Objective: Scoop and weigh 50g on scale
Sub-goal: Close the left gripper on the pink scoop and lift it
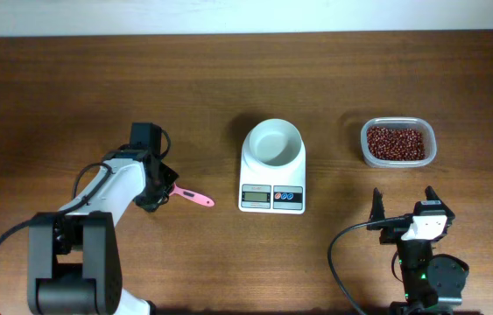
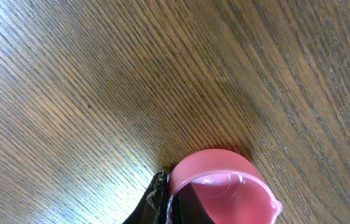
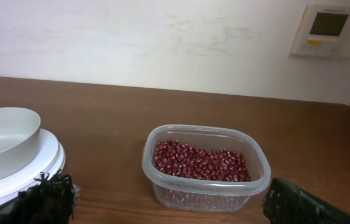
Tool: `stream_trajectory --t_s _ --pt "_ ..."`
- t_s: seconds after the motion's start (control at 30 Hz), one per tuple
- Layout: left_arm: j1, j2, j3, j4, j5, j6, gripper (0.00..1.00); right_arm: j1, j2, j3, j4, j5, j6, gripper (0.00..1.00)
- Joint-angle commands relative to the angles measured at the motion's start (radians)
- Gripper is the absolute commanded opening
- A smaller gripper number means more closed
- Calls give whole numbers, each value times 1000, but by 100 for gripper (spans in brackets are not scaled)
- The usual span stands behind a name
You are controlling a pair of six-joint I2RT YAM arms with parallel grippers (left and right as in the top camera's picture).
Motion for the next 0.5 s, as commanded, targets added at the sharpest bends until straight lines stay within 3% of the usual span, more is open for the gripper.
stream_trajectory --t_s 0.0,0.23,0.37,0.47 --pt "-1 11 -8 2 -2 -3 0 6 -5 -5 -5 -10 -3 99" --pt "-1 11 -8 2 106 41 0 6 -5 -5 -5 -10 -3 99" --pt "-1 9 -7 1 108 -134 0 6 -5 -5 -5 -10 -3 99" --pt "-1 -12 1 -8 148 -133 0 6 -5 -5 -5 -10 -3 99"
